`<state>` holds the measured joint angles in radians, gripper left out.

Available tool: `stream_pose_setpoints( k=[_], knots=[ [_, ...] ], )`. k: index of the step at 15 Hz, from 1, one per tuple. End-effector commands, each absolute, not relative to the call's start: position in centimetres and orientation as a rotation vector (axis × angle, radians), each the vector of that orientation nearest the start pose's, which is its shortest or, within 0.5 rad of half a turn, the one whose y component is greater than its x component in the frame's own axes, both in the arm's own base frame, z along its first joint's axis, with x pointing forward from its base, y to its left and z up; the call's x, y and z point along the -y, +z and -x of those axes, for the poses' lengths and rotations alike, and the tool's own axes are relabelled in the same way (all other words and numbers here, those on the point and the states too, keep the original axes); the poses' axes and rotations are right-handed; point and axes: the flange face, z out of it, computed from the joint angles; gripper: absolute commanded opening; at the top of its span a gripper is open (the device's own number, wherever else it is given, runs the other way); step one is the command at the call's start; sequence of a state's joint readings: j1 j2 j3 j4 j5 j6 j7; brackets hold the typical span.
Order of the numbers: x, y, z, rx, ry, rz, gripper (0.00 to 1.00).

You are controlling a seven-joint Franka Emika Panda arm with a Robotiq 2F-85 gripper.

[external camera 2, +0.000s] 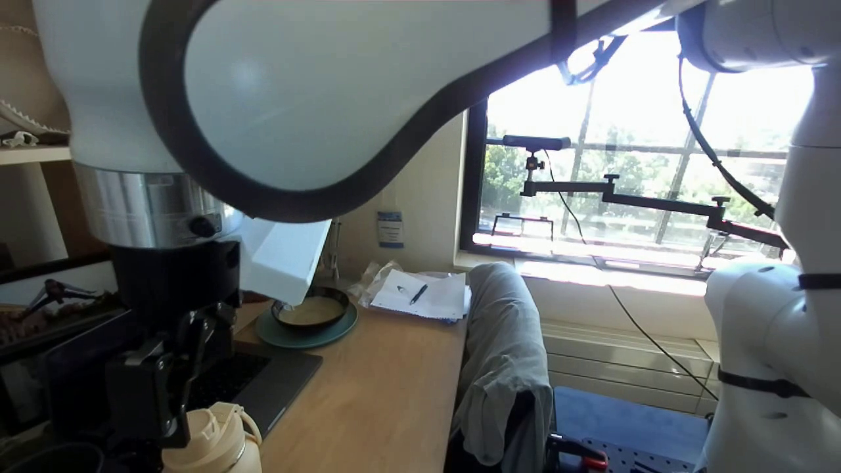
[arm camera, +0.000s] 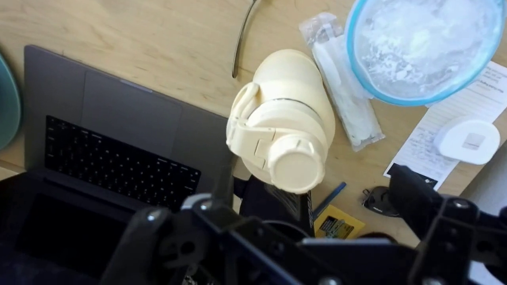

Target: Move the bottle to the right side of the desk

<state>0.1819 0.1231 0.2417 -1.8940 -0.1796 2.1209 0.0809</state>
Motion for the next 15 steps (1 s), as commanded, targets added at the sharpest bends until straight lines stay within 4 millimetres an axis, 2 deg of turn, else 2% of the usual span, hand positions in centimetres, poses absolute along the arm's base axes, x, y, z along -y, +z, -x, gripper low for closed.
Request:
stream_pose_setpoints(
  k=[1,7,12,13,14,15],
  knots=[
    [-24.1,44.0,-57.8,0.754,-0.216,3.145,1.0],
    [-24.3,42.0,-59.2,0.763,-0.154,3.134,1.0],
    [-23.8,40.9,-59.3,0.731,-0.061,3.154,1.0],
    [-23.7,40.9,-59.3,0.726,-0.047,3.156,0.75],
    [-23.6,40.8,-59.3,0.722,-0.037,3.159,0.74],
    [-23.6,40.7,-59.3,0.719,-0.024,3.161,0.68]
  ],
)
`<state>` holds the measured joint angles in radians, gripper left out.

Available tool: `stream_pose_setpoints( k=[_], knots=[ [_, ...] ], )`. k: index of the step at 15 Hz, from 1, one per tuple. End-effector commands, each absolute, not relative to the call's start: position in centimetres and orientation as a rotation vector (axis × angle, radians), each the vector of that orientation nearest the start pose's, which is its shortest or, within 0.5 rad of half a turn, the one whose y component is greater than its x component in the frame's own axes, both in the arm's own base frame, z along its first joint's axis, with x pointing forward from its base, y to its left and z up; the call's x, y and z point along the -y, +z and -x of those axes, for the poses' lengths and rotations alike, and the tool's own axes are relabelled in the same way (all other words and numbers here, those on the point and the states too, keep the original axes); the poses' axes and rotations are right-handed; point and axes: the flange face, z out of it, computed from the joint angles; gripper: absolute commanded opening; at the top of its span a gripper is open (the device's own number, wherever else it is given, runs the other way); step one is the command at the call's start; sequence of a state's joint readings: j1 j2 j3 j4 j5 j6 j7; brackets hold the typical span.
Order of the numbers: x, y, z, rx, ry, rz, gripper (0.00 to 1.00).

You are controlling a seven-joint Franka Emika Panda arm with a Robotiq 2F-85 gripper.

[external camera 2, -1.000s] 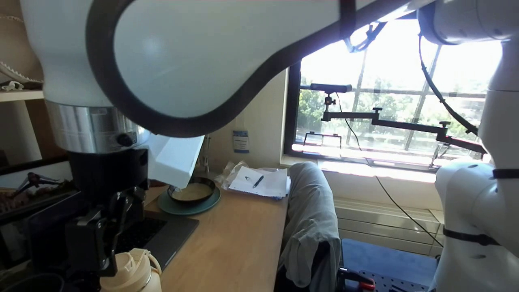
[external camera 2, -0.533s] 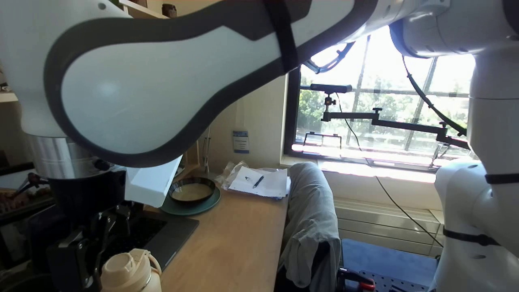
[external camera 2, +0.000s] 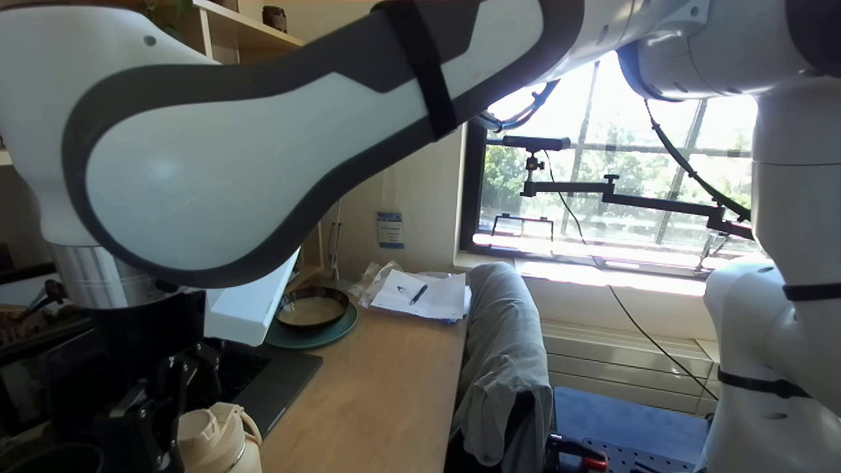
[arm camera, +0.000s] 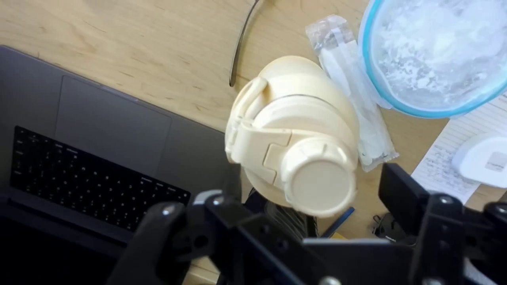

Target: Move the bottle to the right side of the desk

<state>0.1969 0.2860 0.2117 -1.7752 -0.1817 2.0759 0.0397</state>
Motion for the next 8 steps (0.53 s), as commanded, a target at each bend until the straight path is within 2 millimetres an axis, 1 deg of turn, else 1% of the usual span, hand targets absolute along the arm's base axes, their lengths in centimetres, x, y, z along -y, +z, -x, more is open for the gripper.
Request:
stream_pose_setpoints(
  k=[1,5,6,8],
  knots=[
    [-23.63,40.65,-59.28,0.719,-0.01,3.16,0.58],
    [-23.86,40.62,-59.26,0.72,0.016,3.157,0.27],
    [-23.99,40.62,-59.24,0.718,0.021,3.152,0.21],
    [-24.11,40.59,-59.35,0.721,0.017,3.151,0.21]
  ],
)
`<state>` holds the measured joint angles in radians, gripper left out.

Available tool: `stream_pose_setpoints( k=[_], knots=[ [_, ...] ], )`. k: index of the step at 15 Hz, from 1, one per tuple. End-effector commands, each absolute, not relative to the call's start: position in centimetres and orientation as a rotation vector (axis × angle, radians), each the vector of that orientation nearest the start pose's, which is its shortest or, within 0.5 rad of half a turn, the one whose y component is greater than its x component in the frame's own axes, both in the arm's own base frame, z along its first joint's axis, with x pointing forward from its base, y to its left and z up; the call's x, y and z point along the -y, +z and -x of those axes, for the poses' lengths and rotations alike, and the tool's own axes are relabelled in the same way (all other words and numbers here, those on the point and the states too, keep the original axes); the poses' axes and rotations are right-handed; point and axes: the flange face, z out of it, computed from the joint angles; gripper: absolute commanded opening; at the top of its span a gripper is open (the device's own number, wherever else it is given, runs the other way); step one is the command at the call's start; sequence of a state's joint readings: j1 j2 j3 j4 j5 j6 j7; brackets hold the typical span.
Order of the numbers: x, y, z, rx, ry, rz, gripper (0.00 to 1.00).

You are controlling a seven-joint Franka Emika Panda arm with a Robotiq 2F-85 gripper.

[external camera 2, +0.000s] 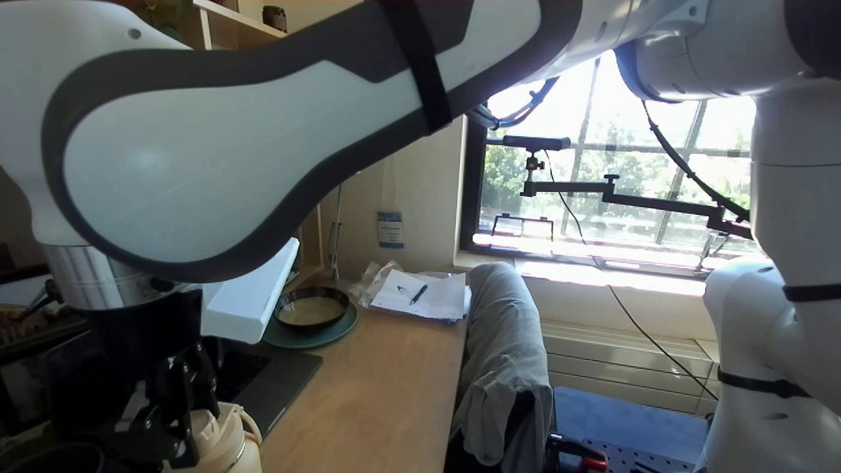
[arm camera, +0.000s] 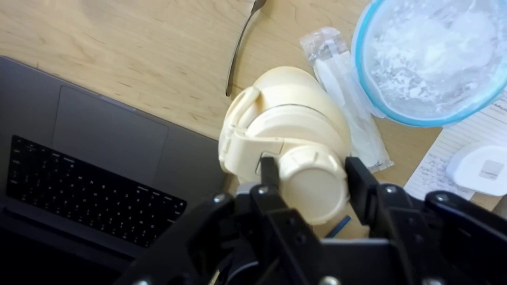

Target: Move the bottle to the right side of the desk

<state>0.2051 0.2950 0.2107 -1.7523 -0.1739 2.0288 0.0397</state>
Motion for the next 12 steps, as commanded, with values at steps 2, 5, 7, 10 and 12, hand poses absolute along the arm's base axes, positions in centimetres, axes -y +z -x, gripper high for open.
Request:
stream_pose_setpoints(
  k=[2,5,7,10,12],
  knots=[
    [-24.1,40.7,-59.4,0.716,0.017,3.15,0.21],
    [-22.9,42.2,-59.2,0.676,0.003,3.163,0.21],
    [-21.5,43.7,-58.9,0.633,-0.018,3.169,0.21],
    [-18.7,45.8,-58.9,0.54,-0.065,3.142,0.21],
    [-16.3,47.7,-58.7,0.441,-0.103,3.135,0.21]
  ],
)
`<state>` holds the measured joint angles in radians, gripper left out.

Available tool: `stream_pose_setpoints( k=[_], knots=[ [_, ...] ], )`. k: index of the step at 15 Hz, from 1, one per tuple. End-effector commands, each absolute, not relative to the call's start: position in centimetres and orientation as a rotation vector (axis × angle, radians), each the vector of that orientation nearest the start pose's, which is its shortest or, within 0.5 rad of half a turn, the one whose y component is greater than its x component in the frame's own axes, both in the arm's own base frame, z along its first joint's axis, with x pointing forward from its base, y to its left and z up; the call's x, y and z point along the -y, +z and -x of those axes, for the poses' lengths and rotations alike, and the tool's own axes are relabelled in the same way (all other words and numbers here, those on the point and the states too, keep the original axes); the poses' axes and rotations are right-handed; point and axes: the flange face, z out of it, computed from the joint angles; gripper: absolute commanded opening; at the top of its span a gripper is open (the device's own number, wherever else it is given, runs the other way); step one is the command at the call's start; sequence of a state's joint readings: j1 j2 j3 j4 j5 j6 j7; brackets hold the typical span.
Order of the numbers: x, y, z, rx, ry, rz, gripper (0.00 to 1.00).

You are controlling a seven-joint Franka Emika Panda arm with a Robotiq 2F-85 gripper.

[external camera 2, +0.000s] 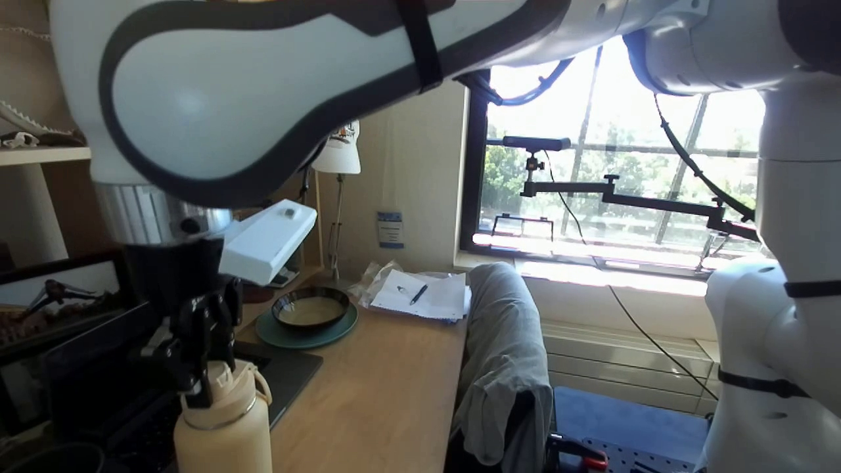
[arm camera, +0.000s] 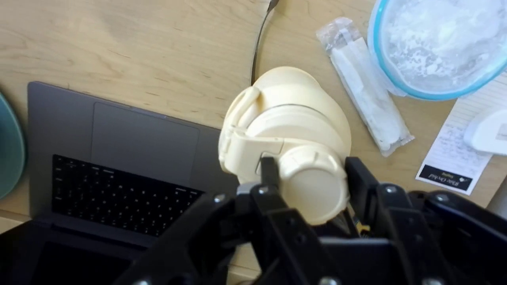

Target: Move the bottle to the right side of the desk

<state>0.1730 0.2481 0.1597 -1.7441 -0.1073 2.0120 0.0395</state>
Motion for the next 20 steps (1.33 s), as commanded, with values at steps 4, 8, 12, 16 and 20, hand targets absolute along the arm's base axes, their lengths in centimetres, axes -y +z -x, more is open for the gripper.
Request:
stream_pose_setpoints(
  k=[4,8,12,16,20],
  knots=[
    [-10.0,51.2,-57.6,0.25,-0.204,3.141,0.21],
    [-2.7,52.7,-55.7,0.059,-0.249,3.178,0.21],
    [4.2,52.7,-53.9,-0.131,-0.24,3.226,0.21],
    [9.6,52.1,-52.7,-0.296,-0.228,3.247,0.21],
    [13.5,51.3,-51.9,-0.5,-0.233,3.246,0.21]
  ],
)
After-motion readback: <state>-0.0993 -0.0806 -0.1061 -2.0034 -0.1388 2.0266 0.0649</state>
